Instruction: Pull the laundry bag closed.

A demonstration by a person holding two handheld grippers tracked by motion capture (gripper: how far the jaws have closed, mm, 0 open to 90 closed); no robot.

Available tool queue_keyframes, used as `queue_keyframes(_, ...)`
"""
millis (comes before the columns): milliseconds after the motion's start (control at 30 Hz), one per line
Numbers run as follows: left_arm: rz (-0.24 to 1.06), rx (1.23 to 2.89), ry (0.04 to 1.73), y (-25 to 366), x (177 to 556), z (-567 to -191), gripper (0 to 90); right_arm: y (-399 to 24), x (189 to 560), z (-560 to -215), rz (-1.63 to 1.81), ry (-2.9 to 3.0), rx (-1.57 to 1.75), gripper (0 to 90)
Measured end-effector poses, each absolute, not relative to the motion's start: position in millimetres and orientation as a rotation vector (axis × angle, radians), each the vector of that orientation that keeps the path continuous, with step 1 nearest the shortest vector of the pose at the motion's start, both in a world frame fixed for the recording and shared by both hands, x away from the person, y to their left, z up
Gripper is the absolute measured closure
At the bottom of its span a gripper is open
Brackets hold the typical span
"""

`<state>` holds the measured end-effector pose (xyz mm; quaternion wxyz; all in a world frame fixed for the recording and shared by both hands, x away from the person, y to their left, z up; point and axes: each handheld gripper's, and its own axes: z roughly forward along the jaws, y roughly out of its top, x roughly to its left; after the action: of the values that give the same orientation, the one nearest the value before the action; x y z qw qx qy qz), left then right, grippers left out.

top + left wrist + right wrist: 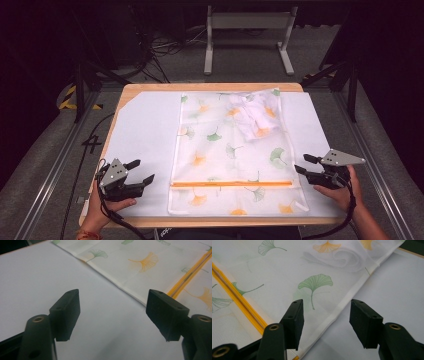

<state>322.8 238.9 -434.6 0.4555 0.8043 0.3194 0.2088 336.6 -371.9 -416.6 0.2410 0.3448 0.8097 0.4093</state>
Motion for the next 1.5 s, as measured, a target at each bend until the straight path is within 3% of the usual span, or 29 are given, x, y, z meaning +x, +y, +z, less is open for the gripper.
queue_keyframes(200,0.486,2.025,0.723,239,318,-435,70.5,-367,337,-418,1.12,2.245,0.94,46.5)
queue_keyframes(367,0.474,2.037,0.677,239,312,-434,89.7,-357,340,-413,1.121,2.267,0.901,53.6)
queue_keyframes(667,0.423,2.078,0.626,224,306,-432,90.0,-312,346,-398,1.172,2.373,0.736,77.5)
queue_keyframes(733,0.419,2.085,0.615,222,306,-432,90.0,-307,347,-397,1.18,2.381,0.719,78.9)
queue_keyframes(767,0.402,2.095,0.599,217,305,-432,90.0,-287,350,-392,1.195,2.418,0.671,82.6)
queue_keyframes(867,0.39,2.119,0.575,211,303,-433,90.0,-271,352,-388,1.215,2.437,0.627,84.5)
queue_keyframes(1233,0.33,2.208,0.493,186,300,-443,90.0,-146,368,-388,1.245,2.636,0.365,88.5)
queue_keyframes(1500,0.312,2.28,0.477,177,303,-453,90.0,-66,376,-403,1.225,2.732,0.256,87.0)
